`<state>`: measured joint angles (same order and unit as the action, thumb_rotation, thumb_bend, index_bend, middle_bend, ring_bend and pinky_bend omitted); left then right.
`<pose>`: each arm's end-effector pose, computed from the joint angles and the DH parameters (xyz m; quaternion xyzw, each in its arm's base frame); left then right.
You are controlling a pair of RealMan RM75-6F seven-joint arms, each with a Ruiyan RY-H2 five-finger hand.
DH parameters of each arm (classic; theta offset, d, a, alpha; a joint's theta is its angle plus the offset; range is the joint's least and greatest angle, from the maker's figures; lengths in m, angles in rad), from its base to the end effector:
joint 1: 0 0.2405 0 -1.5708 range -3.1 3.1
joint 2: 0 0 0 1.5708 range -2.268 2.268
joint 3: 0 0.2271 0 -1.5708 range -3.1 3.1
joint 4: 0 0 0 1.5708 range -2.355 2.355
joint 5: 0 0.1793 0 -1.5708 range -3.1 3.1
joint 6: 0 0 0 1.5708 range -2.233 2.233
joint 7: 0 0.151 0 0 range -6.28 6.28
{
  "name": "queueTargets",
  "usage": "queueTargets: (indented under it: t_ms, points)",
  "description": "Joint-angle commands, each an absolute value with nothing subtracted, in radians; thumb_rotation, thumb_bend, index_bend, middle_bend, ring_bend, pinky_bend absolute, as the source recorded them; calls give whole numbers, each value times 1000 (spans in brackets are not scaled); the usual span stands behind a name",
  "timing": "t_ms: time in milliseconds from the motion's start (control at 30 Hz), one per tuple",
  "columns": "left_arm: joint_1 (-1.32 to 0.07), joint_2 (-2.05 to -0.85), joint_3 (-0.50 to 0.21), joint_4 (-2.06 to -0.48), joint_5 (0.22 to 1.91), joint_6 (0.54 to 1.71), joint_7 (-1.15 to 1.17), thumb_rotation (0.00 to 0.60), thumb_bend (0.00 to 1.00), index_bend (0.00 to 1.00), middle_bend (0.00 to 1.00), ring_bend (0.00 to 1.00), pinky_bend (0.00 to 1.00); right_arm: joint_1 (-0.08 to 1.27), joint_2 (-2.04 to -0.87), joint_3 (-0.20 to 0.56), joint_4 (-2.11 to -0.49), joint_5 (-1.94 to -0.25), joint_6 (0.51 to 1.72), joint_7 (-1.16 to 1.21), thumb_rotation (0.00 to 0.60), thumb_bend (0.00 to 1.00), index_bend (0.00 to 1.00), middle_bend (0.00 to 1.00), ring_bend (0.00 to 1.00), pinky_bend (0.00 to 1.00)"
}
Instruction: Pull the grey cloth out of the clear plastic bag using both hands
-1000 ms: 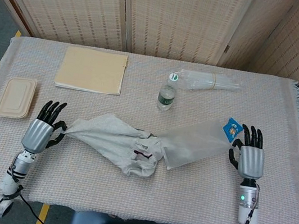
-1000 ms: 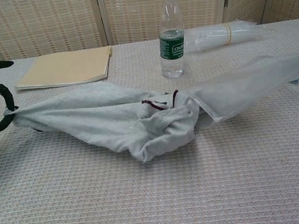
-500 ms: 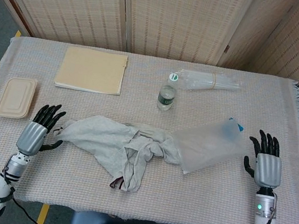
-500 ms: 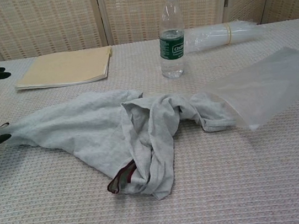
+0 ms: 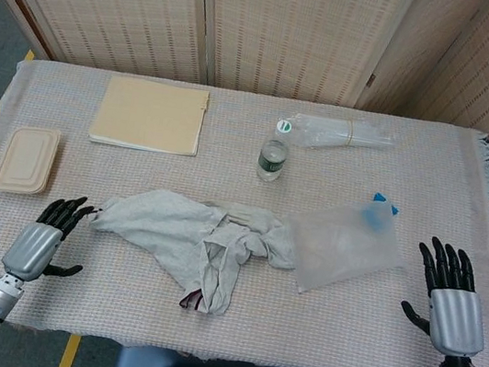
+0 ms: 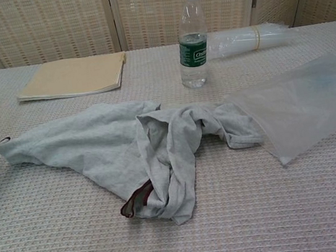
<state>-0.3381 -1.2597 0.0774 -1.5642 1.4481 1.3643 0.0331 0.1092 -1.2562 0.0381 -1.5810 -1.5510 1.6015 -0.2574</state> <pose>-0.2421 0.2229 0.1057 -0.6735 -0.4007 -0.3844 0.4880 -0.2506 -0.1859 0.1506 0.6139 -0.2957 0.3889 0.6201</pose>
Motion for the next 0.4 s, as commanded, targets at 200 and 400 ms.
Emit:
queueTargets:
  t_ms: [200, 400]
  points:
    - [-155, -1141, 129, -1642, 1471, 1536, 95, 600, 141, 173, 29, 0, 0, 71, -1213, 12, -1588, -1550, 1590, -242, 600, 69, 0, 0, 0, 0]
    - [-147, -1135, 119, -1638, 1485, 1515, 92, 600, 141, 176, 29, 0, 0, 62, -1193, 18, -1595, -1554, 1593, -197, 600, 69, 0, 0, 0, 0]
